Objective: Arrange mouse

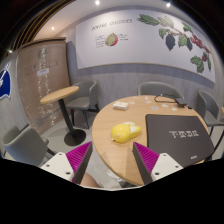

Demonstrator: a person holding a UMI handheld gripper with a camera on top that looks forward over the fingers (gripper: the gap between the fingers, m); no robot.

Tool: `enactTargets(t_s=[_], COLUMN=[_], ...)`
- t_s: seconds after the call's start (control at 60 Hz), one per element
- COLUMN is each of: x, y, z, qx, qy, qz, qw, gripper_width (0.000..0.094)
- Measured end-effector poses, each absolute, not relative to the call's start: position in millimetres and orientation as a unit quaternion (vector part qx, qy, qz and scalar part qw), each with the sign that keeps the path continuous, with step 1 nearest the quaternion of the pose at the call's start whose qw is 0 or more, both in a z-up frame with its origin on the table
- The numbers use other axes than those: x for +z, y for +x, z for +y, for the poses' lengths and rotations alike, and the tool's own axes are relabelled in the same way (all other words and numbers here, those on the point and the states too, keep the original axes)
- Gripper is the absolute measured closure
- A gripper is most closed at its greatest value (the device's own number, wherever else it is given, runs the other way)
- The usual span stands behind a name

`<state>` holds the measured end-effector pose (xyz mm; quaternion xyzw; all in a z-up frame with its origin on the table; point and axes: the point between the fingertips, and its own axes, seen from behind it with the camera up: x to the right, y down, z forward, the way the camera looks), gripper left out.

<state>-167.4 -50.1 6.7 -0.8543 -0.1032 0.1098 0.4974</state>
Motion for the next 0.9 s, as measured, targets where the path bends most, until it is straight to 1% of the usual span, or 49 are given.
enactTargets(t_s=[0.017,0.033,0.083,0.1,0.15,0.2,0.217,0.25,0.383,0.417,0.45,0.467,0.533,0.617,0.667,0.717,0.783,0.833,0.883,0.9], x=[7,1,-6,-4,-14,-12,-16,-15,-16,-16,-21,-19,-20,-15,5,38,92,126,149,149], y=[-164,-168,-176,-175,-177,-174,-171,-171,-174,-172,-167,-164,-167,-185,-190,-177,-151,-116,-71,-57], z=[-57,-41,-25,-31,-21,-5,2,12,44,51,55,56,57,45,35,33,29,23,22,22], qx=[0.109,0.109,0.112,0.112,0.109,0.091,0.088,0.078,0.068,0.062,0.050,0.043,0.037,0.087,0.110,0.107,0.100,0.088,0.063,0.052], qy=[-0.857,-0.859,-0.863,-0.866,-0.874,-0.871,-0.873,-0.873,-0.881,-0.883,-0.888,-0.888,-0.889,-0.891,-0.883,-0.864,-0.834,-0.816,-0.808,-0.808], qz=[-0.103,-0.102,-0.105,-0.103,-0.098,-0.100,-0.102,-0.102,-0.090,-0.087,-0.079,-0.071,-0.081,-0.103,-0.109,-0.116,-0.116,-0.104,-0.084,-0.075], qw=[0.494,0.491,0.481,0.477,0.463,0.473,0.469,0.471,0.459,0.457,0.450,0.452,0.449,0.434,0.443,0.478,0.531,0.562,0.579,0.582], gripper_width=[0.0099,0.0099,0.0102,0.0103,0.0110,0.0120,0.0124,0.0135,0.0169,0.0231,0.0345,0.0416,0.0459,0.0534,0.0551,0.0555,0.0555,0.0556,0.0557,0.0558])
